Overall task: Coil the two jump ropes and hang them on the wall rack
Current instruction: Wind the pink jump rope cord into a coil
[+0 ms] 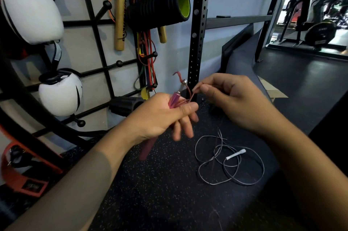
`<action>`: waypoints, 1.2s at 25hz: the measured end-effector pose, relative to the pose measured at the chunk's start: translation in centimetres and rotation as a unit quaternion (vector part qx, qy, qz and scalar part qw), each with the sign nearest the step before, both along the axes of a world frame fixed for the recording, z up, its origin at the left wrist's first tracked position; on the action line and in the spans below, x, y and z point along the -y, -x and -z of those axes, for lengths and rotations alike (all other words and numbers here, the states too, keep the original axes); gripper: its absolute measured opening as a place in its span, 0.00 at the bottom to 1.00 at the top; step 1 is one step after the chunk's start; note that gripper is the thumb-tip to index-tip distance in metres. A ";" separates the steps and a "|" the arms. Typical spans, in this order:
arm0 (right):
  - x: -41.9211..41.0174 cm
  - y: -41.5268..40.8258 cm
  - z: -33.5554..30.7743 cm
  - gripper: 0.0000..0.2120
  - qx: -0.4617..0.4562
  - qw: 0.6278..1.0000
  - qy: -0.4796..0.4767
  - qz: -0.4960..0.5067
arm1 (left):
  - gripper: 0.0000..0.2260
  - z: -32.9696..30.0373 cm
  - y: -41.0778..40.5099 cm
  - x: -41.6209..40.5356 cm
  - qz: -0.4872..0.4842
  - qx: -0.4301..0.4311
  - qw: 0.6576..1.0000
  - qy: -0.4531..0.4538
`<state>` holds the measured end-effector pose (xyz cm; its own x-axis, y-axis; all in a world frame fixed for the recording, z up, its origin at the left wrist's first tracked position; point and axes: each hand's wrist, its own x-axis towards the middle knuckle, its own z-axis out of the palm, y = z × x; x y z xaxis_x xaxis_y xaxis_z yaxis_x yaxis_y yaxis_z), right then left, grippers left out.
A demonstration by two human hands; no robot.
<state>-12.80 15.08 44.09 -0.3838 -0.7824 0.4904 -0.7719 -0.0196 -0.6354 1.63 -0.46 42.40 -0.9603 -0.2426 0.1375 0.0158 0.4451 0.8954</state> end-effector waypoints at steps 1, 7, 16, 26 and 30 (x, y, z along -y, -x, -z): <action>-0.1 0.2 -0.1 0.07 0.010 1.000 -0.005 -0.016 | 0.15 -0.1 0.0 0.0 0.002 -0.010 0.999 -0.042; 0.0 0.3 0.6 0.09 0.034 0.997 0.044 0.050 | 0.18 0.1 -0.1 -0.4 0.024 -0.051 0.991 -0.120; 2.0 -0.8 4.3 0.15 0.317 0.948 0.015 -0.039 | 0.14 -2.8 -0.7 -0.1 0.205 -0.278 0.781 -0.521; 0.4 -2.1 0.0 0.07 0.061 0.991 -0.096 -0.066 | 0.15 -0.4 -0.1 0.9 -0.096 -0.043 0.982 0.158; 0.3 -0.9 0.4 0.13 0.031 0.997 0.039 0.053 | 0.20 -0.8 0.2 0.5 -0.002 -0.036 0.997 0.064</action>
